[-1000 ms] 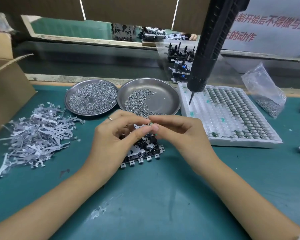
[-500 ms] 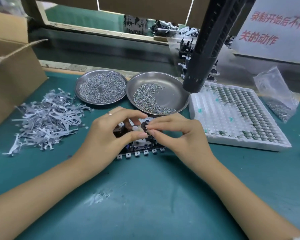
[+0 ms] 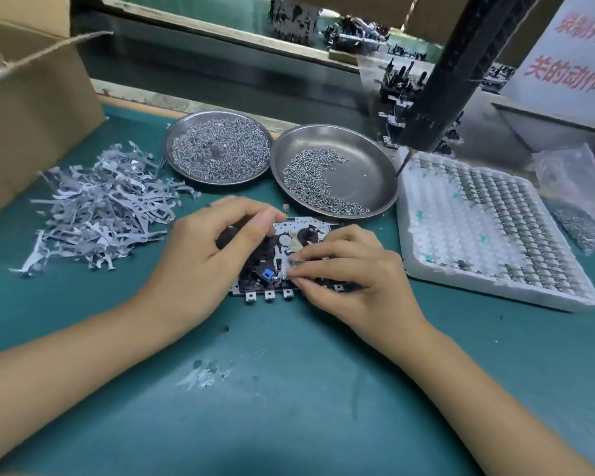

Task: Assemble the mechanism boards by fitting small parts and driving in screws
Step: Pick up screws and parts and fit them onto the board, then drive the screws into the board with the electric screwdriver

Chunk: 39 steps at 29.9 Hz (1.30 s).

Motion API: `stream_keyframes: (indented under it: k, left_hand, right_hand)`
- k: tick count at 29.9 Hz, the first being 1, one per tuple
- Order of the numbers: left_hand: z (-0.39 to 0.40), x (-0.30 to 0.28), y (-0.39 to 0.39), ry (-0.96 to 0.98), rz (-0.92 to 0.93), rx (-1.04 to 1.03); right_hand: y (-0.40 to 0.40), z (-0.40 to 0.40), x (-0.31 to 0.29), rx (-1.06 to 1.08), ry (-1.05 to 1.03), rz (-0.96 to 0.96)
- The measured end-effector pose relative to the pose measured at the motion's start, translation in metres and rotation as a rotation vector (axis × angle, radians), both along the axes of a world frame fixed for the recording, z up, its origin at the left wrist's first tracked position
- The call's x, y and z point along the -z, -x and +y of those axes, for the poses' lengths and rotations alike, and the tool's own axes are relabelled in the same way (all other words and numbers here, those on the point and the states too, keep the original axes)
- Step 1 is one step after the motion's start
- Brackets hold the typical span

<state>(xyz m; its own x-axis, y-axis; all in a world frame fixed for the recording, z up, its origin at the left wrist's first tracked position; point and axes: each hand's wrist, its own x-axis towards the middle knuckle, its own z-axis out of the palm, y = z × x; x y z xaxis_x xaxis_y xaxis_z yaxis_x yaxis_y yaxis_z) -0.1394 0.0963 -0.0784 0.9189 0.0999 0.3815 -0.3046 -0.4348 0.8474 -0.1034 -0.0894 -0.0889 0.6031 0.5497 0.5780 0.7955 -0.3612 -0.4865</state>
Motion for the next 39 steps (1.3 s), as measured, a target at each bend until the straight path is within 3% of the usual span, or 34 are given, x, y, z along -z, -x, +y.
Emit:
stream_keyframes:
  k: [9, 15, 22, 27, 29, 33, 36, 39]
  left_hand:
    - [-0.003, -0.007, 0.007, -0.127, -0.053, 0.028]
    - [-0.007, -0.003, 0.012, -0.427, -0.082, 0.113]
    - [-0.009, 0.0, 0.012, -0.415, -0.064, 0.117]
    - [-0.009, 0.0, 0.011, -0.395, -0.054, 0.123]
    - [-0.009, 0.0, 0.011, -0.389, -0.059, 0.128]
    - [-0.008, 0.002, 0.01, -0.329, -0.054, 0.138]
    - [-0.007, 0.003, 0.01, -0.3, -0.056, 0.139]
    - [-0.007, 0.003, 0.008, -0.281, -0.063, 0.14]
  right_hand:
    - [0.002, -0.002, -0.003, -0.03, 0.063, -0.008]
    - [0.004, -0.001, -0.01, -0.016, -0.012, 0.246]
    - [0.008, -0.002, -0.013, -0.022, -0.055, 0.375]
    - [0.009, -0.001, -0.013, 0.0, -0.075, 0.343]
    - [0.011, -0.002, -0.015, 0.091, -0.171, 0.193]
    - [0.007, -0.01, -0.035, 0.492, -0.48, -0.218]
    - [-0.011, -0.015, -0.066, 0.627, -0.618, -0.127]
    - [-0.029, -0.006, -0.099, 0.479, -0.648, 0.081]
